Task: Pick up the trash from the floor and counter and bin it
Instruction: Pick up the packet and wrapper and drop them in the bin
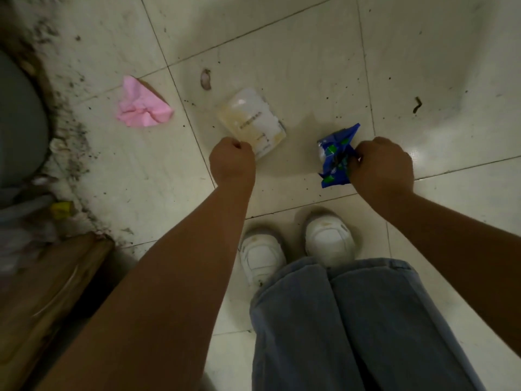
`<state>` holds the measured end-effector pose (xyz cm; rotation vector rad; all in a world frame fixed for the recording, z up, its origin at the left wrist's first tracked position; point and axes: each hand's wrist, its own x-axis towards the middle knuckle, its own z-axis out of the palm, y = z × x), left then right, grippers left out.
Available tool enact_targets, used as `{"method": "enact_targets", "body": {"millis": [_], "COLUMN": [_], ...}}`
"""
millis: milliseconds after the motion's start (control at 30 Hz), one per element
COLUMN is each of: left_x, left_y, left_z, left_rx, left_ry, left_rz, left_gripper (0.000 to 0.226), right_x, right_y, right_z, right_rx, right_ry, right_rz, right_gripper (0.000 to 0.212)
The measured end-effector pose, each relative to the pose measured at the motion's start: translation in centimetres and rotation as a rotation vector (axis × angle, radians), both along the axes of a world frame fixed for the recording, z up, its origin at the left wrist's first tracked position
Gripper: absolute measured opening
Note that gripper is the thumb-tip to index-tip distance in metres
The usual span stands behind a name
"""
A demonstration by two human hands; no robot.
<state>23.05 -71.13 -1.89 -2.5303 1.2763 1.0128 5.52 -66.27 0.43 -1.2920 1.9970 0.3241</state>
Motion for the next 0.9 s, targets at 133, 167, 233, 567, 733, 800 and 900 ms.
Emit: {"method": "enact_targets", "body": {"millis": [133,167,233,567,733,800,900], "left_x": [-1.7,-2.3,-3.5,-18.5,-30.7,-35.3,-41.6], "left_y": [1.4,1.7,2.0,1.6,5.7,9.1,13.2], "left_z": [4.7,6.5,10.3,32.7,40.4,40.4,40.6], "left_rx": [-0.038,-0.032,-0.045,-0.017,-0.090,-0.097,-0.077], "left_ry": [0.052,0.055,0.056,0.008,0.086,0.195,0.210], "left_rz": [-0.260,-0.354,-0.523,-1.148,-1.420,-1.423,-1.456], "left_gripper": [0.025,0.025,0.025,0.013,0.012,0.021,0.023], "right_x": [-0.5,-0.8,-1.6,-13.1,-21.8,-25.6,-30.9], "right_y": [0.2,0.4,0.6,6.6,12.5,15.8,20.7], "right_z": [3.2,4.7,7.8,29.9,36.4,37.7,38.1], "right_rx": [-0.013,-0.007,-0.012,0.067,0.023,0.009,0.055], "right_ry": [-0.020,-0.026,-0.034,0.179,0.289,0.317,0.308], "right_rz": [-0.078,-0.114,-0.197,-0.671,-0.859,-0.962,-1.139], "right_gripper": [0.023,0.023,0.023,0.020,0.025,0.026,0.025]}}
